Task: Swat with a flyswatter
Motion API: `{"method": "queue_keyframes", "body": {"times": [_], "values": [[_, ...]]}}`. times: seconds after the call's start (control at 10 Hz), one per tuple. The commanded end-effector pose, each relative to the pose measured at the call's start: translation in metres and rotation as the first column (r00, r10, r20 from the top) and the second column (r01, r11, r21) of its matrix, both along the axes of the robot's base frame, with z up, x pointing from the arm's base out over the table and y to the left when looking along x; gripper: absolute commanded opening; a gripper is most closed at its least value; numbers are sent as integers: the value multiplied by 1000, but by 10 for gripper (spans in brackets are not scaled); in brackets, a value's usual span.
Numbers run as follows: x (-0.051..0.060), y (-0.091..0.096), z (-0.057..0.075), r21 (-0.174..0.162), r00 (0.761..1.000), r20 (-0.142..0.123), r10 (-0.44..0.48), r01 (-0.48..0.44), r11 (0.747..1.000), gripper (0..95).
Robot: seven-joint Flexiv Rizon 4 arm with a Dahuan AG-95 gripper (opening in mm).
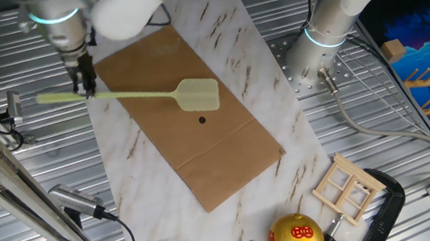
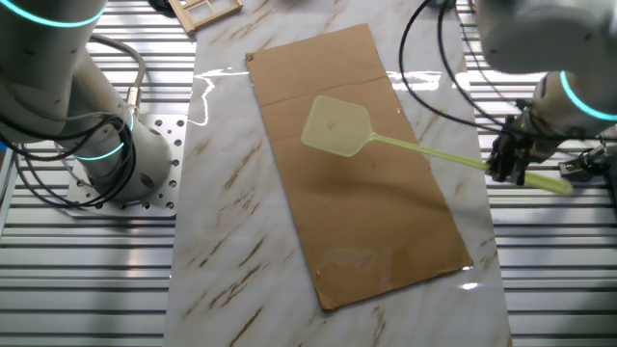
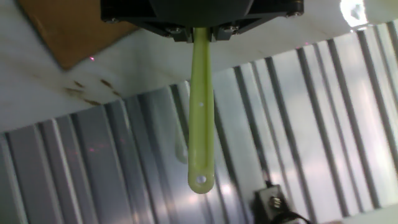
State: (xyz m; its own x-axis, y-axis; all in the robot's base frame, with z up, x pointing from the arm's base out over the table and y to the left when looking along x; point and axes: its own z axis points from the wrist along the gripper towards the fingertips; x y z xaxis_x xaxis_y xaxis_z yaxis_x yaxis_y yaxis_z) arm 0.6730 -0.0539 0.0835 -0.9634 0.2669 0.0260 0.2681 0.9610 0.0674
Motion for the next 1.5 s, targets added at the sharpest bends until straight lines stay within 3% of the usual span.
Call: {"method": "queue_keyframes", "body": {"times": [0.1, 0.6, 1.2, 1.5], "values": [[-6, -5, 0, 1, 1000, -5, 14, -14, 1000, 0], [-23, -9, -8, 4, 1000, 0, 26, -26, 1000, 0], [-26, -11, -10, 8, 998, 7, 64, -64, 998, 0], [-26, -16, -20, 9, 995, 25, 93, -93, 996, 0]]}}
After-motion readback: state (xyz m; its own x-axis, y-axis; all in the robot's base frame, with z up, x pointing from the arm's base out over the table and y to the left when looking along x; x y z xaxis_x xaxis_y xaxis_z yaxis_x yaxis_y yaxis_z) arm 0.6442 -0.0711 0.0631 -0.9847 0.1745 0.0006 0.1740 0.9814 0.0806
